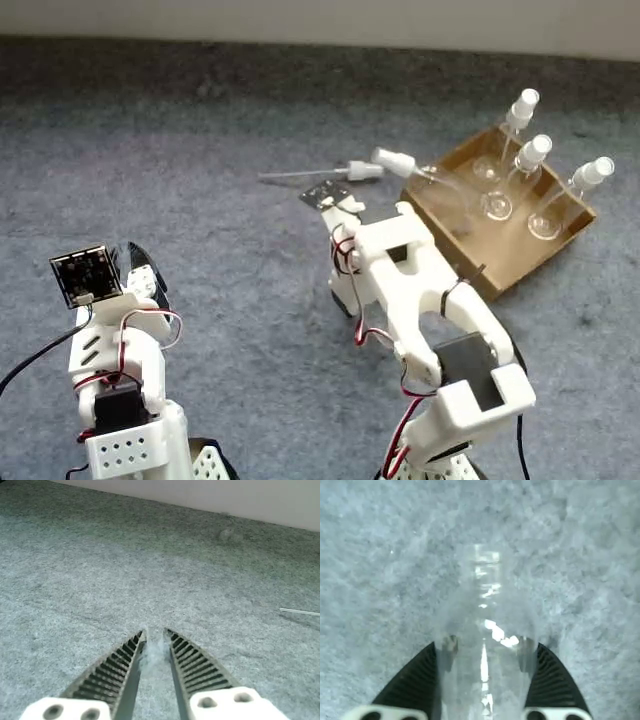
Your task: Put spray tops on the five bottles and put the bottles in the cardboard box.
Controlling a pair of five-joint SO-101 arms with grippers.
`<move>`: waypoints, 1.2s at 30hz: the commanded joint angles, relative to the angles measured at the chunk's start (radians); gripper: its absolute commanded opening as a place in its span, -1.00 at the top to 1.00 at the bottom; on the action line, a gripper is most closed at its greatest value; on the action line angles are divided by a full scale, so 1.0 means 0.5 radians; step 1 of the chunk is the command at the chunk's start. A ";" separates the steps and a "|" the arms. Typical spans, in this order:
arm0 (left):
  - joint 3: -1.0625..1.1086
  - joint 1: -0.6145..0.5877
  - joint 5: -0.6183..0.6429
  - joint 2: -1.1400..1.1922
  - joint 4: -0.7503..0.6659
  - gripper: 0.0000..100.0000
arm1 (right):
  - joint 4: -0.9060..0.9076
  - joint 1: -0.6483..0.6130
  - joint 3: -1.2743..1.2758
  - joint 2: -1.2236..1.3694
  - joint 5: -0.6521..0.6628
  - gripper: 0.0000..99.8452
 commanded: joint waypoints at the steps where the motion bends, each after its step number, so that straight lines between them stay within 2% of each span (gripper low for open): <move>1: 0.041 0.032 0.009 -0.005 -0.003 0.98 | -0.035 0.032 -0.005 -0.035 -0.021 0.61; 3: 0.041 0.032 0.009 -0.005 -0.003 0.98 | -0.035 0.035 -0.005 -0.035 -0.021 0.56; 11: 0.041 0.032 0.009 -0.005 -0.003 0.98 | 0.038 0.029 -0.008 -0.038 0.126 0.55; 19: 0.041 0.032 0.009 -0.005 -0.003 0.98 | 0.038 0.035 -0.008 -0.051 0.129 0.55; 36: 0.041 0.032 0.009 -0.005 -0.003 0.98 | 0.106 0.023 0.014 -0.919 0.132 0.55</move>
